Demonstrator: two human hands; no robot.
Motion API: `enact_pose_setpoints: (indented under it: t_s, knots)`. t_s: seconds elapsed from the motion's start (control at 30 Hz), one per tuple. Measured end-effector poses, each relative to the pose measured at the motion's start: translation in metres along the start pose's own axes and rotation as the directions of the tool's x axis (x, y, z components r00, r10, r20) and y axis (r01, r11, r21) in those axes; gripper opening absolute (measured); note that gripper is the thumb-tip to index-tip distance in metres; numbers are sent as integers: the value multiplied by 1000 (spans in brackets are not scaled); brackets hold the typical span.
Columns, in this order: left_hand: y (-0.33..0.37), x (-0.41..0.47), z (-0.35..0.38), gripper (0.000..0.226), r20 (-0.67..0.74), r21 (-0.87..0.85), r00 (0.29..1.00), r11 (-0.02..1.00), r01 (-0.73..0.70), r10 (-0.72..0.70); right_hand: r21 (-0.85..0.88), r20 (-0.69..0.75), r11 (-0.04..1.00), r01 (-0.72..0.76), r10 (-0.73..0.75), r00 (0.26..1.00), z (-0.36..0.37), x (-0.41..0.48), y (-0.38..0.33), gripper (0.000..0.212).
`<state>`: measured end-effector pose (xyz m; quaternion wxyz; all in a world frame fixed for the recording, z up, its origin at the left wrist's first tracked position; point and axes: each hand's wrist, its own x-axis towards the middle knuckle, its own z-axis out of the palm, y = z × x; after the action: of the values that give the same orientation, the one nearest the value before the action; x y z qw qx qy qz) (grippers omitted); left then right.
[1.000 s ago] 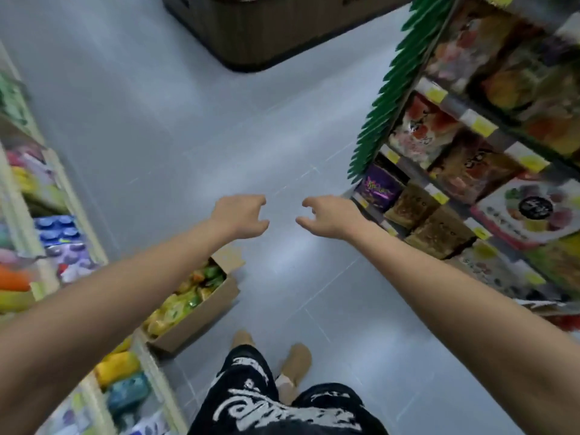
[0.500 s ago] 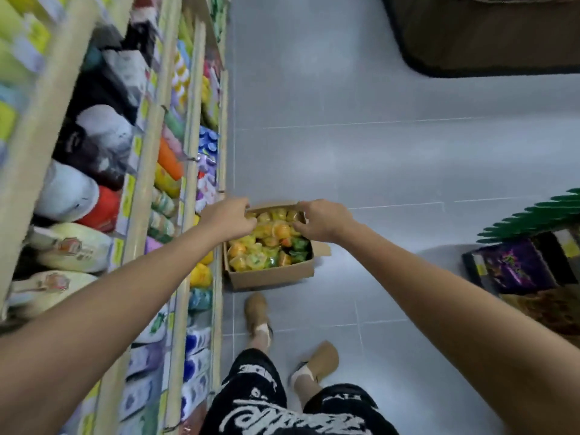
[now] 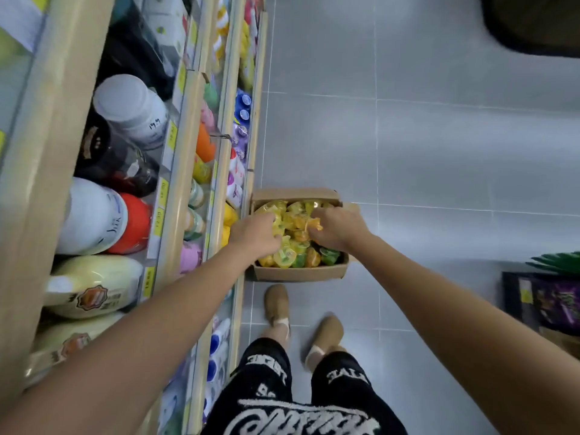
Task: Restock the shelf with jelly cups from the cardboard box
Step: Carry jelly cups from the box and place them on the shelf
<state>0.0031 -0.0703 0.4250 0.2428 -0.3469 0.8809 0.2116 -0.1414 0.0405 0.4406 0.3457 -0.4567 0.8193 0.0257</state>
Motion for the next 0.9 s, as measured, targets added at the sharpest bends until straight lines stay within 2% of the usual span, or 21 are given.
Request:
enact_pose_setpoints:
  t_s: [0.3,0.5,0.63,0.73,0.8,0.9]
  knots:
    - [-19,54,66,39,114,-26,993,999,26,-22,71,139,996,-47,37,990,65,57,30,44]
    - [-48,102,145,14,137,-63,983,990,129,-120,90,210,993,-82,61,976,140,109,62,38]
    - [-62,137,218,30,161,-84,971,977,194,-179,102,208,987,-123,99,973,198,147,82,37]
    - [-63,170,263,45,122,-78,965,967,242,-231,133,136,974,-185,167,977,239,180,101,37]
    - [-64,195,290,51,132,-129,949,945,302,-286,156,99,963,-221,208,973,265,203,115,37]
    - [-71,233,330,65,147,-272,901,859,434,-409,128,44,958,-255,252,967,302,235,133,39]
